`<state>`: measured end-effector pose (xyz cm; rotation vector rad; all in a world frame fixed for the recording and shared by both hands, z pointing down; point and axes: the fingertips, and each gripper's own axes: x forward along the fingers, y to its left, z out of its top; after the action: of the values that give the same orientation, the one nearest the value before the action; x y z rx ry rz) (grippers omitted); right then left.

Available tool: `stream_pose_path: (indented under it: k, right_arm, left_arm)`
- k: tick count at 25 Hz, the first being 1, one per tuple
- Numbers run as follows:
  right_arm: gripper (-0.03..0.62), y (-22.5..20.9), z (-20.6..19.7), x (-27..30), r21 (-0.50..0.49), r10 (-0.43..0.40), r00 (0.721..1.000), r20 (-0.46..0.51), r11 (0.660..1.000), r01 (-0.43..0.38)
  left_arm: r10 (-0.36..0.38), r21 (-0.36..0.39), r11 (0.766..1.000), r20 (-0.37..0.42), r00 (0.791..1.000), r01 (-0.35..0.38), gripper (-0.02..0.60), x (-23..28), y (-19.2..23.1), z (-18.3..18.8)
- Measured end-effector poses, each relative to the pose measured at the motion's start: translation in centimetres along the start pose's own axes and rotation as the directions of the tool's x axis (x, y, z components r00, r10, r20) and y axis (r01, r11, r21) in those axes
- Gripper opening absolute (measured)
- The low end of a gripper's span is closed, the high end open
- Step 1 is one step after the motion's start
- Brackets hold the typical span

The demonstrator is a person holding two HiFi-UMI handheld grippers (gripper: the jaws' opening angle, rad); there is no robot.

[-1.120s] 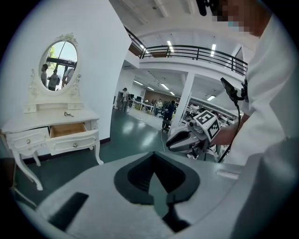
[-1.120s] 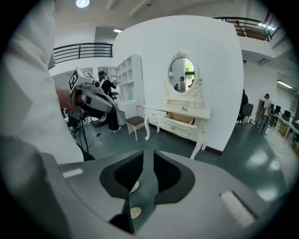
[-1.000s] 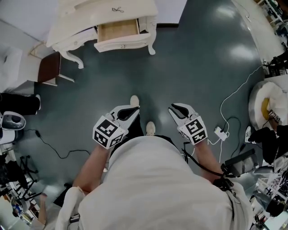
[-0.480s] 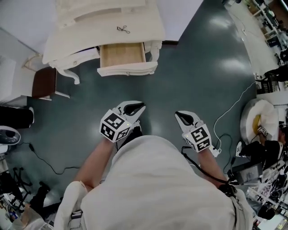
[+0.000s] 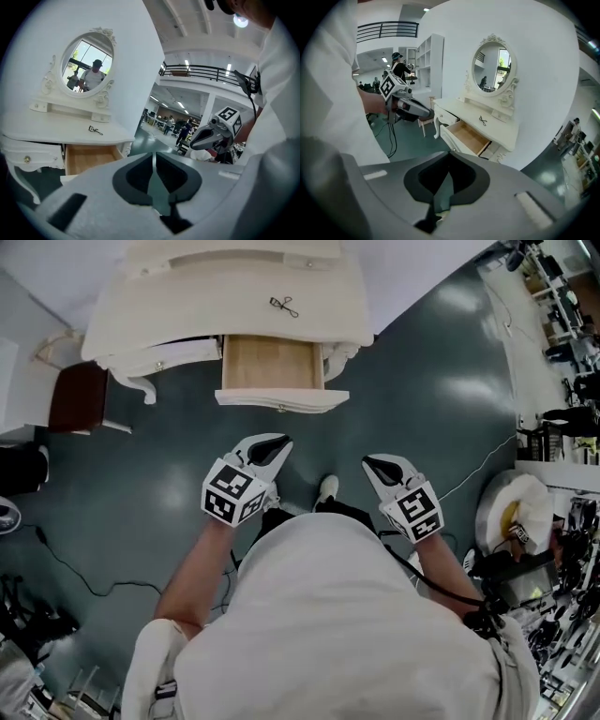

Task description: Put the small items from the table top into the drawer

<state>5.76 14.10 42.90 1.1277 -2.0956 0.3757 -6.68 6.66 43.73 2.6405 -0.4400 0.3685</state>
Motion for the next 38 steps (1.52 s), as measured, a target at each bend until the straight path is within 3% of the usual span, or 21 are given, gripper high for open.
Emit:
stream_pose_path:
  k: [6, 11, 19, 27, 38]
  right_arm:
    - [0.002, -0.7, 3.1, 2.5, -0.056, 0.049, 0.998, 0.028, 0.997, -0.048]
    - [0.002, -4.5, 3.6, 4.4, -0.031, 0.085, 0.995, 0.058, 0.996, -0.084]
    - [0.002, -14.3, 7.8, 9.5, -0.077, 0.179, 0.977, 0.117, 0.982, -0.171]
    - [0.002, -23.2, 5.8, 12.9, -0.026, 0.220, 0.972, 0.087, 0.975, -0.219]
    - [0.002, -30.7, 0.7, 13.8, 0.066, 0.250, 0.968, 0.022, 0.966, -0.251]
  left_arm:
    - [0.119, -0.050, 0.992, 0.013, 0.993, -0.119, 0.038, -1.4, 4.8, 0.9]
    - [0.210, -0.061, 0.976, 0.029, 0.977, -0.208, 0.057, 0.8, 8.4, 3.8]
    - [0.376, -0.157, 0.917, 0.037, 0.926, -0.366, 0.077, 7.9, 18.0, 10.3]
    - [0.482, -0.299, 0.826, -0.063, 0.874, -0.477, 0.098, 17.2, 28.0, 10.4]
    - [0.623, -0.436, 0.650, -0.163, 0.765, -0.623, 0.132, 23.3, 37.4, 9.2]
